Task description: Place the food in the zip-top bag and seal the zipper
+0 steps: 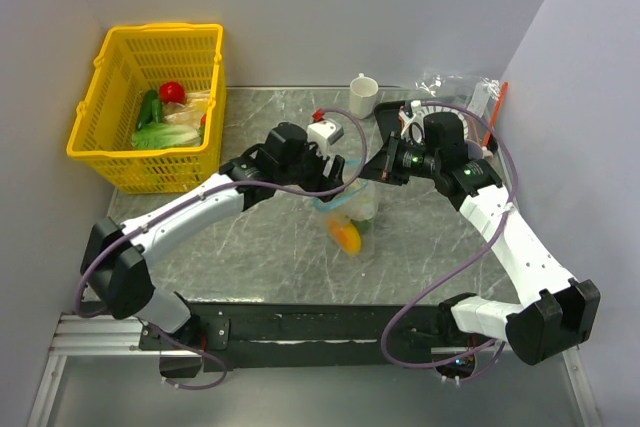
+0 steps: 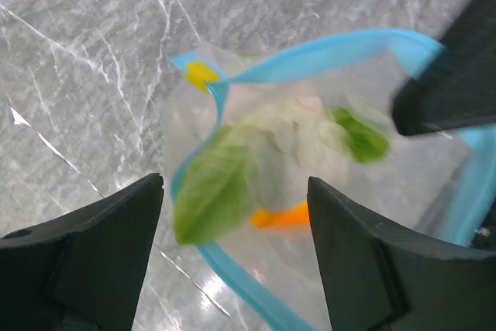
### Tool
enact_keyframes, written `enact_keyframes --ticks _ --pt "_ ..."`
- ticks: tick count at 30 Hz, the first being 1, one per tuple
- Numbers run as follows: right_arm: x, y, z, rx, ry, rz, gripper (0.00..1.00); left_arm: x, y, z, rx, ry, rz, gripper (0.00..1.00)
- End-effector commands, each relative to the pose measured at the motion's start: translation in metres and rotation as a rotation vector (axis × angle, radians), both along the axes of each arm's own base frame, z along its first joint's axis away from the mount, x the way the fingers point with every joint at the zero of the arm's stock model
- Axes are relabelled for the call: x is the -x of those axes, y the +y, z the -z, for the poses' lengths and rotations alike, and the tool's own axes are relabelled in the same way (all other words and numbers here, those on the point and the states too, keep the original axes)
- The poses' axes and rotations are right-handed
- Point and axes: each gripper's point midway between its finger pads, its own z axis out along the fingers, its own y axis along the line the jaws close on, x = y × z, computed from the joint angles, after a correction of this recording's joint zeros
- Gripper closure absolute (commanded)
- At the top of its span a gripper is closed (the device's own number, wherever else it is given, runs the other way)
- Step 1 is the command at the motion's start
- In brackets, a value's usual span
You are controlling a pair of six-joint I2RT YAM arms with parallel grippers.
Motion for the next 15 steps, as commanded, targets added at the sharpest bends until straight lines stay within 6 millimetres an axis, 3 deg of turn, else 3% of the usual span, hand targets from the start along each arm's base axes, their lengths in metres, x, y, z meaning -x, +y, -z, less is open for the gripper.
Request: enact_keyframes --ticks 1,3,8,15 --pt "0.003 0.004 -0.03 -0.053 -0.079 -0.027 1.0 -0.021 -0.014 -0.02 0.04 -0.116 0.005 0.22" --pt "0.004 0.004 -0.031 -0.053 -0.081 -0.031 1.0 -0.025 -0.017 -0.01 0.016 -0.113 0.014 0.27" --pt "0.005 0.005 -0.033 -0.059 -0.082 -0.038 1.0 -0.029 -0.027 -0.004 0.023 -0.11 0.035 0.57" --pt "0.008 0.004 -0.03 -0.056 -0.078 -0.043 1.0 -0.033 -0.035 0.001 0.04 -0.118 0.059 0.55"
